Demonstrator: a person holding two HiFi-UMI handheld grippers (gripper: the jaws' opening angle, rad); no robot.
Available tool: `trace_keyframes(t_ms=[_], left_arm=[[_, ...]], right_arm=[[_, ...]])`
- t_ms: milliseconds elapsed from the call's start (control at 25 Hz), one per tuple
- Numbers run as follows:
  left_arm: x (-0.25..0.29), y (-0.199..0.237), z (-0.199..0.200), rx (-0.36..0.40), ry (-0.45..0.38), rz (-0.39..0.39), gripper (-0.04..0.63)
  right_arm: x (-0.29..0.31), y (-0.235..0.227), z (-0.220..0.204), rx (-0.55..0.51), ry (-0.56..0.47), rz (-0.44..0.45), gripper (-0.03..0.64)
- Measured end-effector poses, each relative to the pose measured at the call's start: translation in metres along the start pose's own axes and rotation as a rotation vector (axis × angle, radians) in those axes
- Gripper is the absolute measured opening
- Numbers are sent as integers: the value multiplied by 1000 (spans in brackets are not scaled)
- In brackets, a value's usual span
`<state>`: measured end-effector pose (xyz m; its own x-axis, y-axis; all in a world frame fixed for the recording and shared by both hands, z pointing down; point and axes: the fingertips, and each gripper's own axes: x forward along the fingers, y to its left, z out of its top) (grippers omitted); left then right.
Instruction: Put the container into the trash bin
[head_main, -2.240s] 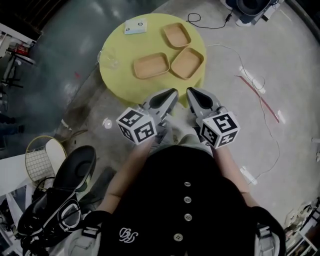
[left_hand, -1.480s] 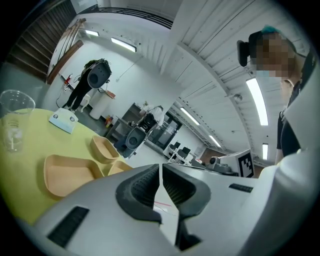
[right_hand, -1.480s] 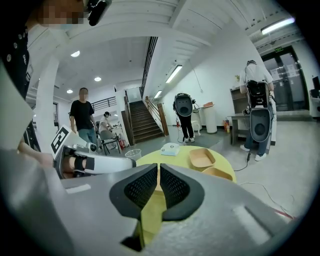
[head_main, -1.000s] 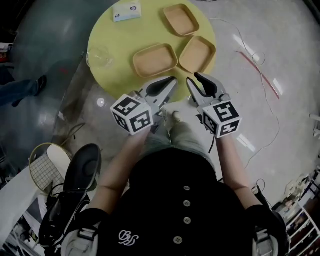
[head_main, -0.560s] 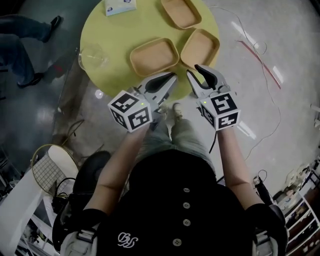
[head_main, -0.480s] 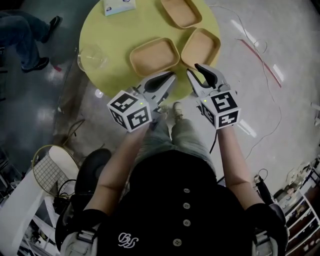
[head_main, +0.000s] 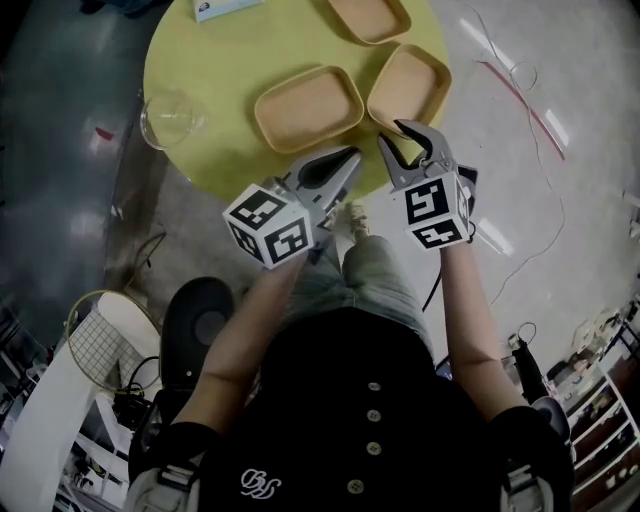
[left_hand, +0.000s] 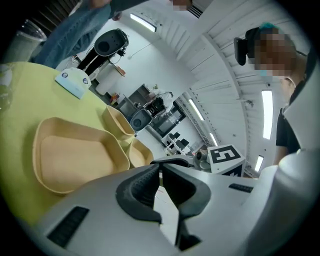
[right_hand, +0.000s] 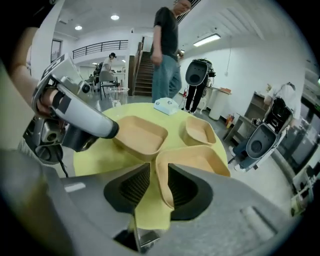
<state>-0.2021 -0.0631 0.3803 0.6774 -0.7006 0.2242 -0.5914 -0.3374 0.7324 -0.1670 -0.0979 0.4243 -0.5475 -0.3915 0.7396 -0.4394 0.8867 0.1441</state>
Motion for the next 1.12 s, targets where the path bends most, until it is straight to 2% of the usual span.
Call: trace_keyframes(t_ms=[160, 360, 440, 600, 680, 1120], left_arm=[[8, 4, -7, 19, 32, -9, 29], [13, 4, -14, 35, 61, -19, 29], [14, 5, -15, 33, 64, -20, 29], [13, 5, -19, 34, 79, -27, 29], [12, 5, -20, 55, 94, -24, 29], [10, 1, -17, 87, 105, -52, 29]], right_arm=[[10, -1, -4, -45, 33, 2, 101], [18, 3, -9, 1, 50, 44, 101], [23, 2, -12, -23, 66, 38, 99], [29, 1, -18, -98, 101, 3, 34], [29, 0, -19, -109, 109, -2, 28], [10, 12, -1, 6, 18, -24, 20]])
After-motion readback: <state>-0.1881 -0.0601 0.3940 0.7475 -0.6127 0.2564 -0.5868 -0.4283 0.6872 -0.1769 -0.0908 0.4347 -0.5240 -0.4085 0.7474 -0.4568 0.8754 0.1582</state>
